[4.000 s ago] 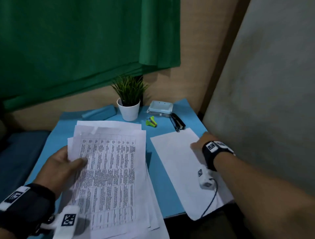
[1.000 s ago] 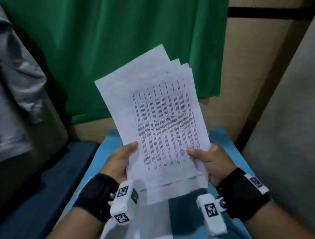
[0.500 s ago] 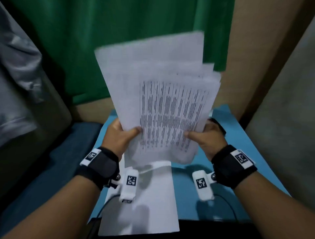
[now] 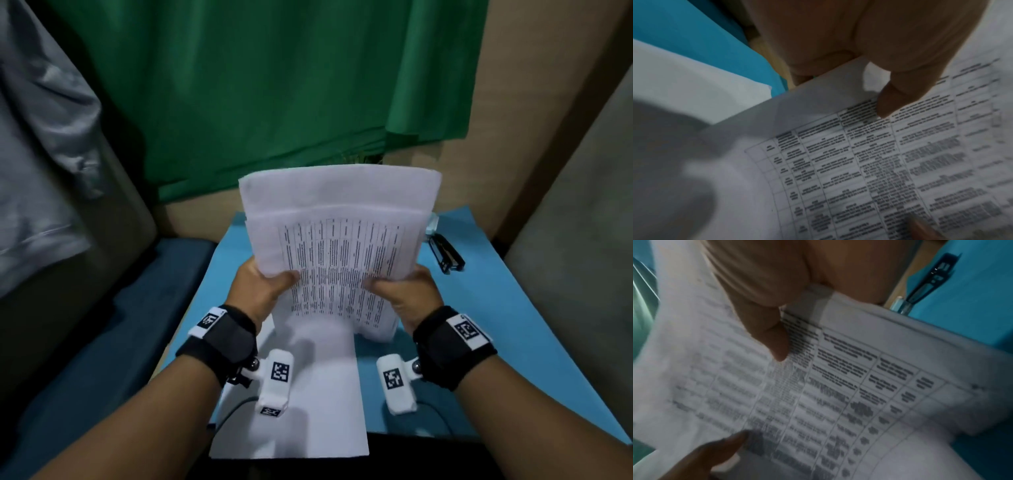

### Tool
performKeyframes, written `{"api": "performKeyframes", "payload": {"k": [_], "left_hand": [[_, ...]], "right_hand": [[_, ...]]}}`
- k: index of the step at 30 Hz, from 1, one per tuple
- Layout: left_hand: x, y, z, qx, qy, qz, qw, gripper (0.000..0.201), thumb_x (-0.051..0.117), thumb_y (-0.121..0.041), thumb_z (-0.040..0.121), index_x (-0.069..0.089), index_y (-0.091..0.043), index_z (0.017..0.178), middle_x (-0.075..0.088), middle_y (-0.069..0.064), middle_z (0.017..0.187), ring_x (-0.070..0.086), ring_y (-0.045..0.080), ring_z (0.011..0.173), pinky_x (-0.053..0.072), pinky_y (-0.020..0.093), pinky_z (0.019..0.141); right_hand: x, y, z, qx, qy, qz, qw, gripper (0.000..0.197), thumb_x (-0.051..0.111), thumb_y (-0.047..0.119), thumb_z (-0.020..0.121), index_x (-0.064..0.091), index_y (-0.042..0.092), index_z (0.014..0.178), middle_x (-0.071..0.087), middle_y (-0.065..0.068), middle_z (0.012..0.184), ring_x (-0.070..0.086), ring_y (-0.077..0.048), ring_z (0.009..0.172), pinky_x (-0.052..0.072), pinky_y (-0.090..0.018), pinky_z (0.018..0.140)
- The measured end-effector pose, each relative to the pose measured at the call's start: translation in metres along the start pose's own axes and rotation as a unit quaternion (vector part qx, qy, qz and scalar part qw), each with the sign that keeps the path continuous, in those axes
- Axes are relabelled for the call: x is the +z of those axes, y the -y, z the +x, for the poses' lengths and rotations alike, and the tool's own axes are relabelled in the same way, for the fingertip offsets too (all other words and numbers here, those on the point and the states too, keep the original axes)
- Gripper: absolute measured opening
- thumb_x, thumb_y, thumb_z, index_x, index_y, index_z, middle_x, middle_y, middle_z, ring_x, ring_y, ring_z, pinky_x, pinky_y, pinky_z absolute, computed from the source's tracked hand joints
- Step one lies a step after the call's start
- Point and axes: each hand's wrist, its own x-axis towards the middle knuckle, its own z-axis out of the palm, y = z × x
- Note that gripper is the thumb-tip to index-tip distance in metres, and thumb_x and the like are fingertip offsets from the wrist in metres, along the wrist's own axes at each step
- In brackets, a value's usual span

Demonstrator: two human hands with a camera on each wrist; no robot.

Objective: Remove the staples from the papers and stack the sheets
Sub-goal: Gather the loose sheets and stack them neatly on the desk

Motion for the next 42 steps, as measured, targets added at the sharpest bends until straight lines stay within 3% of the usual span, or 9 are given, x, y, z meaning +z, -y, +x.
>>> {"api": "performKeyframes", "payload": {"k": [14,18,22,25,29,33,36,39,42], "left_hand": [[0.010,0.011,0.010,-0.040,0.011,0.049,0.998,0.016,0.073,-0.008,0.087,0.072,-0.014,0.102,0.078,0.004,0.098,0.072,0.028,0.096,0.056,0.038,0.086],[0.000,-0.021,0.021,-0.115,-0.135,-0.126,0.976,0.027,0.077,-0.022,0.082,0.067,0.000,0.095,0.075,0.013,0.082,0.069,0.028,0.071,0.056,0.035,0.064],[0.011,-0.061,0.014,-0.181,-0.082,-0.373,0.906,0.021,0.058,-0.020,0.098,0.057,-0.001,0.105,0.069,0.024,0.088,0.069,0.036,0.081,0.059,0.054,0.072],[0.036,-0.076,-0.004,-0.173,-0.057,-0.456,0.871,0.028,0.048,-0.021,0.102,0.067,0.000,0.100,0.076,0.021,0.096,0.071,0.036,0.094,0.052,0.054,0.090],[0.036,-0.071,-0.040,-0.228,-0.043,-0.452,0.861,0.021,0.052,-0.018,0.096,0.070,-0.009,0.088,0.078,0.011,0.085,0.076,0.023,0.072,0.055,0.040,0.080],[0.018,-0.060,-0.129,-0.298,0.186,-0.216,0.911,0.032,0.074,-0.005,0.073,0.069,-0.007,0.105,0.077,0.015,0.098,0.073,0.024,0.080,0.053,0.033,0.072],[-0.014,-0.089,-0.165,-0.258,0.453,-0.096,0.848,0.035,0.090,-0.022,0.072,0.079,-0.015,0.104,0.077,0.011,0.105,0.073,0.021,0.096,0.053,0.025,0.084],[-0.035,-0.111,-0.147,-0.189,0.307,-0.008,0.933,0.020,0.082,-0.021,0.071,0.081,-0.022,0.091,0.078,0.014,0.090,0.073,0.020,0.073,0.054,0.023,0.066],[-0.047,-0.081,-0.091,-0.129,0.071,0.132,0.980,0.016,0.064,-0.019,0.071,0.078,-0.015,0.079,0.076,0.011,0.082,0.070,0.020,0.068,0.054,0.030,0.064]], "right_hand": [[-0.001,-0.037,0.011,0.086,-0.028,-0.064,0.994,0.022,0.077,-0.002,0.075,0.073,0.005,0.095,0.075,-0.006,0.093,0.073,-0.024,0.089,0.057,-0.042,0.087],[-0.018,0.004,0.022,0.040,-0.056,0.020,0.997,0.028,0.078,0.001,0.073,0.068,0.015,0.095,0.073,0.000,0.087,0.067,-0.026,0.085,0.053,-0.040,0.083],[0.001,0.033,0.011,0.092,0.055,0.192,0.976,0.079,0.091,0.037,0.055,0.055,0.022,0.124,0.069,-0.004,0.115,0.065,-0.023,0.105,0.050,-0.041,0.084],[0.040,0.053,0.001,0.045,0.084,0.220,0.971,0.039,0.071,0.012,0.084,0.059,0.014,0.120,0.069,-0.008,0.120,0.066,-0.026,0.109,0.056,-0.044,0.085],[0.046,0.061,0.027,0.036,-0.008,0.140,0.989,0.021,0.057,-0.005,0.091,0.067,0.008,0.104,0.072,-0.010,0.108,0.070,-0.027,0.096,0.058,-0.042,0.083],[0.013,0.041,0.070,0.136,0.119,0.017,0.983,0.027,0.058,-0.005,0.090,0.063,0.001,0.116,0.068,-0.019,0.117,0.066,-0.037,0.098,0.051,-0.054,0.090],[0.005,0.019,0.089,0.206,0.221,-0.109,0.947,0.031,0.064,-0.006,0.080,0.065,-0.001,0.111,0.067,-0.026,0.112,0.065,-0.035,0.092,0.050,-0.057,0.088],[0.023,0.000,0.096,0.154,0.292,-0.407,0.851,0.025,0.061,0.000,0.080,0.069,0.015,0.098,0.068,-0.006,0.095,0.062,-0.021,0.079,0.052,-0.026,0.063],[0.047,-0.025,0.104,0.062,0.305,-0.570,0.761,0.041,0.056,0.007,0.080,0.065,0.020,0.118,0.063,0.002,0.115,0.059,-0.019,0.106,0.047,-0.023,0.082]]}}
